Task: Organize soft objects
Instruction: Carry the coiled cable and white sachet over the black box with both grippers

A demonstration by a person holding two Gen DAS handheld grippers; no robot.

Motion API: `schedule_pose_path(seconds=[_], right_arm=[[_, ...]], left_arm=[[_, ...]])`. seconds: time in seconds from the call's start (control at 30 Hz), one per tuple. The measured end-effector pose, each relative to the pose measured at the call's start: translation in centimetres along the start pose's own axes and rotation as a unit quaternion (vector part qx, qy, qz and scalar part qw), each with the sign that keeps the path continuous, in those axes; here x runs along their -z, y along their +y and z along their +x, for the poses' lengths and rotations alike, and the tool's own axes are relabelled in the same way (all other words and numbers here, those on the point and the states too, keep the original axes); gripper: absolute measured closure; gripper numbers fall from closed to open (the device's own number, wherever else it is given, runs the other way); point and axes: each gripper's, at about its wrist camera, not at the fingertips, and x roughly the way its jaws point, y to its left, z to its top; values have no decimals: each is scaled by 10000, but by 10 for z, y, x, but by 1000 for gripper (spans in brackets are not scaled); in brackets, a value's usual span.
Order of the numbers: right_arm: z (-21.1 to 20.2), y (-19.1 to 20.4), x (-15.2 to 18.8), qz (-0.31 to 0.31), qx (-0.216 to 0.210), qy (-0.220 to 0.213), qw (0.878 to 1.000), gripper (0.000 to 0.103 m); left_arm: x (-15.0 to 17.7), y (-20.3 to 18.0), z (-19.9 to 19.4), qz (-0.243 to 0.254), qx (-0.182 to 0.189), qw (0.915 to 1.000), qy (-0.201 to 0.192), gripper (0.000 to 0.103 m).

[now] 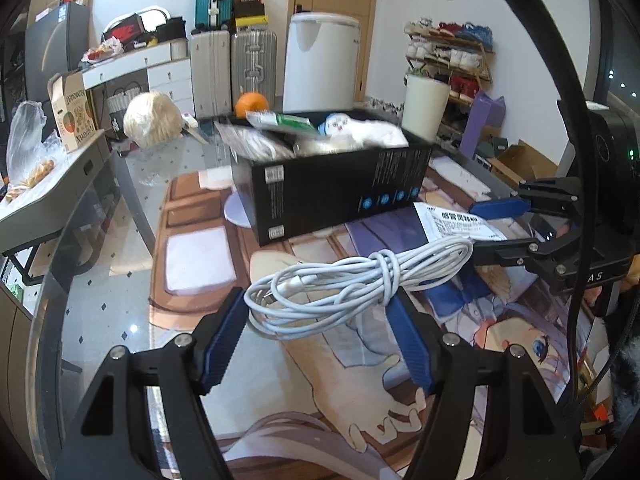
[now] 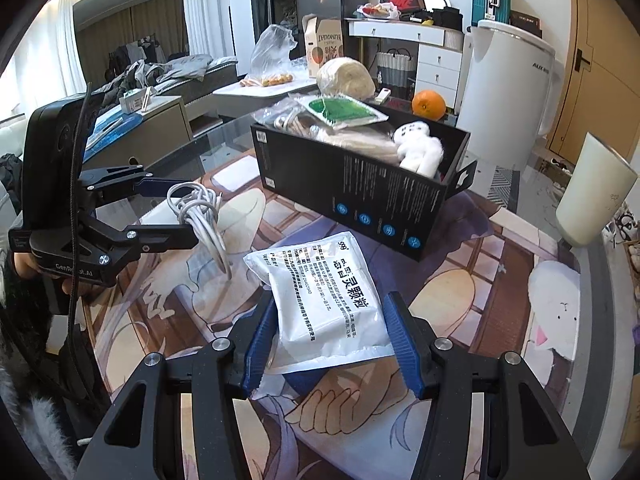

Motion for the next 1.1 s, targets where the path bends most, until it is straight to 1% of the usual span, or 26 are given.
schedule_pose_path(seconds=[0.17, 0.3, 0.5, 0.67, 0.83, 1.1], right_arm=[[-12, 0, -3, -8, 61, -162, 9998, 48], [-23, -1, -7, 12, 150, -330, 9993, 48], [-39, -6, -15, 181, 348, -629, 9973, 48], [-48, -10, -25, 376, 528, -818, 9945, 48], [-50, -15, -39, 594, 767, -913, 9911, 48], [-46, -27, -57, 834, 972, -998, 9867, 48]], left_arm=[[-6, 2, -8, -70, -106, 9997, -196, 33], [-13, 5, -16, -191, -155, 9988, -431, 33], [-29, 6, -25, -244, -236, 9970, -692, 33], [-44, 5, -28, -177, -336, 9953, -890, 33], [-59, 7, -23, -154, -363, 9945, -973, 32], [-78, 10, -12, -135, -385, 9929, -1117, 32]])
